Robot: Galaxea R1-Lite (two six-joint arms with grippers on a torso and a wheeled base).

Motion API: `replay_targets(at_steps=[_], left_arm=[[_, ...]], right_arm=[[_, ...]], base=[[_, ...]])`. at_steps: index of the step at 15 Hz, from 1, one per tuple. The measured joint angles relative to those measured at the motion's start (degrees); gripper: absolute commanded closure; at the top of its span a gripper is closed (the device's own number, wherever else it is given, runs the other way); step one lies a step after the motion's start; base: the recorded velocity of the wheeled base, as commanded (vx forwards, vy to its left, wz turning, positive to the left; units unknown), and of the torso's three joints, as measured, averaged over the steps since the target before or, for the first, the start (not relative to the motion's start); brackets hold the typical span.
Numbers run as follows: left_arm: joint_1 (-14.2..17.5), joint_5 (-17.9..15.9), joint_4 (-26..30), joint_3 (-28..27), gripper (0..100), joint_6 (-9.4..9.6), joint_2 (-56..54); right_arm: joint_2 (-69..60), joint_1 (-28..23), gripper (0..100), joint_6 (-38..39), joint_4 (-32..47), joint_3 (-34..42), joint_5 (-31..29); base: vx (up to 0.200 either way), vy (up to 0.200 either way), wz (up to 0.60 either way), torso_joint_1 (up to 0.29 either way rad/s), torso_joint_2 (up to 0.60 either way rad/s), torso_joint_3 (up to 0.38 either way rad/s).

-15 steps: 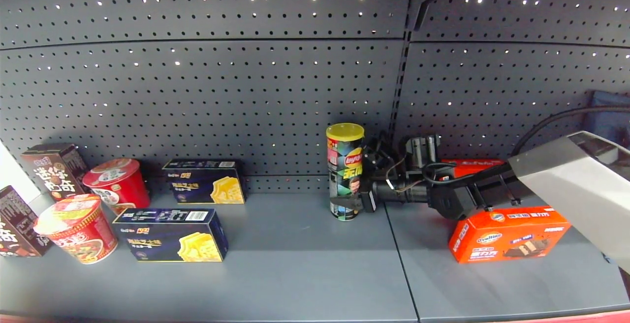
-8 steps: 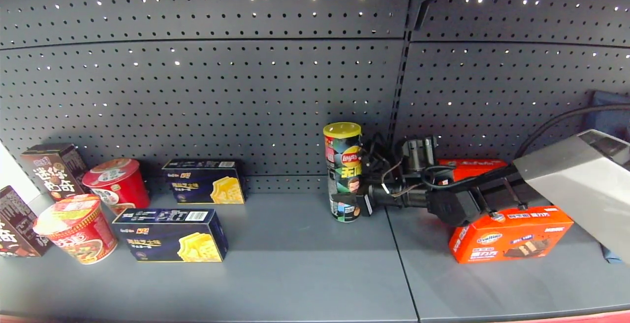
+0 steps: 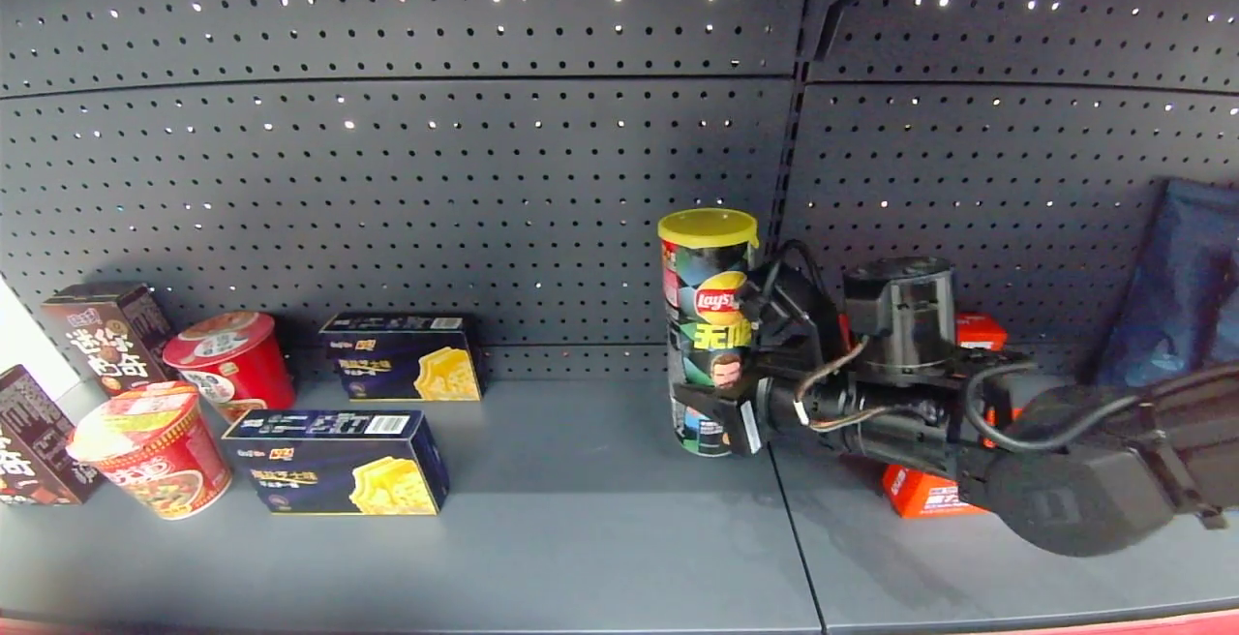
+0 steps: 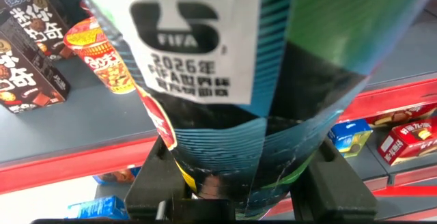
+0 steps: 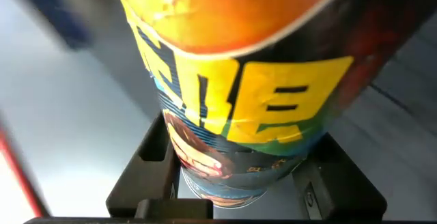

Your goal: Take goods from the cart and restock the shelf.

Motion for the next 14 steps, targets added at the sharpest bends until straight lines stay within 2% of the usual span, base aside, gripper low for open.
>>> replay_targets(at_steps=[2,5,7,11,14], left_arm=[[0.6,0.39,0.04,0.0,100,0.0,-0.06],[1.82,0.5,-0.05,-0.73,100,0.24,0.13],[3.35,0.5,-0.05,-1.05,100,0.38,0.5],[5.71,0.5,-0.05,-1.28,100,0.43,0.72],[6.21,0.5,-0.02,-0.83,100,0.43,0.57]], right_arm=[[-3.8,1.28,100,2.19,-5.25,6.6,-3.18],[-5.53,2.9,100,4.05,-25.02,17.46,-5.84],[-4.0,4.33,100,4.79,-33.07,22.39,-8.83],[-0.52,8.28,100,8.05,-34.96,25.2,-14.35],[0.94,10.24,100,8.25,-35.07,25.37,-16.81]], base=[[0.0,0.0,0.0,0.0,0.0,0.0],[0.0,0.0,0.0,0.0,0.0,0.0],[0.0,0.0,0.0,0.0,0.0,0.0],[0.0,0.0,0.0,0.0,0.0,0.0],[0.0,0.0,0.0,0.0,0.0,0.0]])
